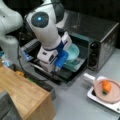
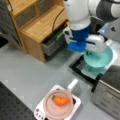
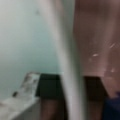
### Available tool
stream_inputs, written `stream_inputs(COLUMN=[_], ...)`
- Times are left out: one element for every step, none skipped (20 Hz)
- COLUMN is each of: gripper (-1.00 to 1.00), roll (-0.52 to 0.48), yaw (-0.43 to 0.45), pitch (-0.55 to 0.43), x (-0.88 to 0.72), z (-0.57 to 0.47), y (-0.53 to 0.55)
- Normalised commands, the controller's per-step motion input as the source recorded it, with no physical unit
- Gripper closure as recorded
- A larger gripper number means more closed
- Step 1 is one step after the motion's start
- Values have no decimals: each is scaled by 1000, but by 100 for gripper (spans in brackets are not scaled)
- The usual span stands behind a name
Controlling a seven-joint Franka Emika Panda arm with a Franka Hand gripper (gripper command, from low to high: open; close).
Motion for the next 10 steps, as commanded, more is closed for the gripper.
stream_inputs(gripper=[100, 100, 100, 100, 100, 100, 100, 100, 100, 100], roll=[28, 23, 13, 13, 11, 14, 21, 24, 28, 37], yaw=[-243, -244, -245, -247, -247, -244, -241, -239, -238, -244], pitch=[-282, -283, -284, -286, -284, -287, -295, -297, -301, -312], x=[-466, -483, -503, -505, -517, -534, -553, -548, -544, -540], z=[-131, -132, -137, -140, -148, -155, -166, -172, -178, -183], y=[245, 206, 175, 156, 141, 129, 120, 118, 115, 117])
